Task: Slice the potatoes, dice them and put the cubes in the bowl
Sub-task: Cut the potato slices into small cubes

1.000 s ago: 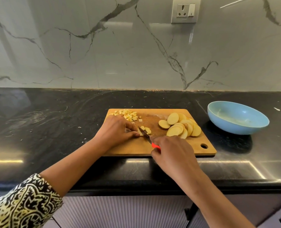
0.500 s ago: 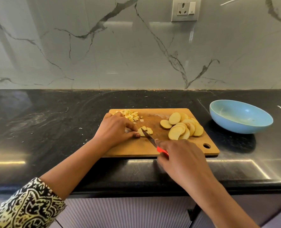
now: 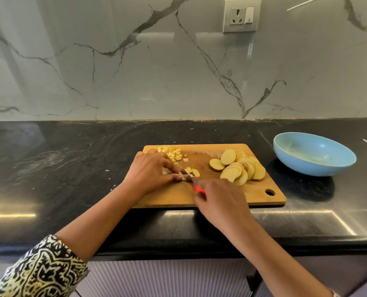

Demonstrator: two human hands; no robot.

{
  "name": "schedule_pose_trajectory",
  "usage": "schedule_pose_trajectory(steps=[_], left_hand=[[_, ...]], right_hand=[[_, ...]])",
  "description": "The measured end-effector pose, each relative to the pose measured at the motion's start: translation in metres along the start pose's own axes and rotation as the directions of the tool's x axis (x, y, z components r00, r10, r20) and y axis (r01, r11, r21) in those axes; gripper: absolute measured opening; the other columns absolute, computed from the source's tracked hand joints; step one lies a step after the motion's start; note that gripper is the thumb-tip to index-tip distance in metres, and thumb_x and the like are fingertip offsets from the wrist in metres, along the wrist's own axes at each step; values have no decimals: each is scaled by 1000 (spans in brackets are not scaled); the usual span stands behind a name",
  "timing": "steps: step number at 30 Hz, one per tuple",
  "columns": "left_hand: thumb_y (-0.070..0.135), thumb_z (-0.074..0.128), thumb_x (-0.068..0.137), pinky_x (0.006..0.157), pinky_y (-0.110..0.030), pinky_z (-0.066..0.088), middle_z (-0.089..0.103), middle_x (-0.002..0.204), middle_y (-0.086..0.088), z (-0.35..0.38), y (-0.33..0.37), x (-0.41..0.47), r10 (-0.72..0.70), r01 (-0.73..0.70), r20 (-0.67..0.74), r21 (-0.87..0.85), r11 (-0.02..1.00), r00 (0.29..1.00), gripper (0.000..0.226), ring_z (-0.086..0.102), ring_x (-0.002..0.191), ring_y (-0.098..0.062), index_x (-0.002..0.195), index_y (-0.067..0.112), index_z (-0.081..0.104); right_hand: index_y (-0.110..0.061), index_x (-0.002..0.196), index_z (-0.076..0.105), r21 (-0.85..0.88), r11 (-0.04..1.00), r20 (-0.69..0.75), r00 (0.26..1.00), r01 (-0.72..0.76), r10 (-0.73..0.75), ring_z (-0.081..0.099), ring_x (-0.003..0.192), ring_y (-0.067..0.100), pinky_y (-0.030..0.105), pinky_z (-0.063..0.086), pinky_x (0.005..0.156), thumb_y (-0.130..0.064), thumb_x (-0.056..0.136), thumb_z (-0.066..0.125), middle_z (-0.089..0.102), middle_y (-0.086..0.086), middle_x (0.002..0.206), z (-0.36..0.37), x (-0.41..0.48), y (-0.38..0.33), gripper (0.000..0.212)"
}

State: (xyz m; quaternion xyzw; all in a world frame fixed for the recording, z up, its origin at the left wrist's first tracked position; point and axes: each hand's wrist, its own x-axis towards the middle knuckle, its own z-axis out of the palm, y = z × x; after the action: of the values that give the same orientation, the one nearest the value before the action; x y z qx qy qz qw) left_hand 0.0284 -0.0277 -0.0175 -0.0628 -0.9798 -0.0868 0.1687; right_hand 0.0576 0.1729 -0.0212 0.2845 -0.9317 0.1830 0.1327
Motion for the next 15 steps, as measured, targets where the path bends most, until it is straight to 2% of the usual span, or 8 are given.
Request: schedule_pose_trajectory(steps=[2, 4, 7, 9, 11, 13, 15], left_hand=[[62, 62, 76, 88, -31, 34, 62, 117, 15, -1, -2, 1, 6, -6, -5, 17, 1000, 1000, 36, 48, 111, -8, 102, 38, 70], [65, 59, 75, 95, -33, 36, 61, 122, 11, -2, -4, 1, 33, -34, -19, -26, 999, 999, 48, 48, 116, -10, 112, 36, 67], [73, 50, 73, 107, -31, 30, 54, 133, 11, 0, 3, 1, 181, -173, 40, -148, 974, 983, 66, 43, 126, -9, 127, 35, 57], [64, 48, 83, 108, -28, 23, 43, 142, 16, 5, 11, 8, 300, -285, 151, -118, 951, 942, 57, 33, 133, -4, 134, 39, 47], [49, 46, 93, 109, -30, 21, 41, 144, 18, 11, 15, 19, 386, -373, 225, -96, 923, 895, 41, 29, 135, -3, 134, 42, 47], [39, 48, 96, 109, -33, 24, 49, 138, 18, 11, 15, 29, 433, -425, 252, -90, 901, 865, 33, 37, 131, -5, 129, 41, 53], [32, 54, 95, 108, -36, 28, 59, 127, 14, 9, 11, 40, 486, -492, 217, -31, 870, 847, 28, 49, 121, -9, 122, 35, 62]], right_hand=[[-32, 137, 49, 57, 998, -80, 996, -36, 40, 50, 63, 1, 12, 41, 58, -32, 96, 50, 61, -16, 87, -3, -12, 14, 40], [-33, 139, 46, 91, 993, -152, 984, -75, 88, 45, 59, -2, 12, 36, 54, -32, 96, 50, 55, -18, 81, -5, -16, 27, 43], [-30, 140, 46, 127, 985, -214, 967, -116, 141, 43, 56, -2, 13, 31, 49, -29, 95, 54, 50, -18, 74, -8, -12, 37, 45], [-28, 138, 49, 153, 982, -241, 960, -107, 142, 44, 54, -1, 13, 30, 48, -27, 93, 58, 50, -17, 71, -7, -11, 37, 45], [-26, 137, 50, 159, 982, -239, 962, -99, 135, 44, 55, 1, 12, 30, 50, -26, 93, 59, 50, -16, 71, -5, -11, 36, 45], [-26, 137, 51, 168, 980, -245, 959, -105, 145, 43, 55, 0, 11, 29, 50, -27, 93, 58, 51, -16, 71, -5, -12, 37, 45], [-27, 138, 50, 168, 978, -242, 957, -121, 160, 42, 54, 0, 11, 26, 48, -27, 93, 58, 52, -15, 71, -7, -12, 39, 45]])
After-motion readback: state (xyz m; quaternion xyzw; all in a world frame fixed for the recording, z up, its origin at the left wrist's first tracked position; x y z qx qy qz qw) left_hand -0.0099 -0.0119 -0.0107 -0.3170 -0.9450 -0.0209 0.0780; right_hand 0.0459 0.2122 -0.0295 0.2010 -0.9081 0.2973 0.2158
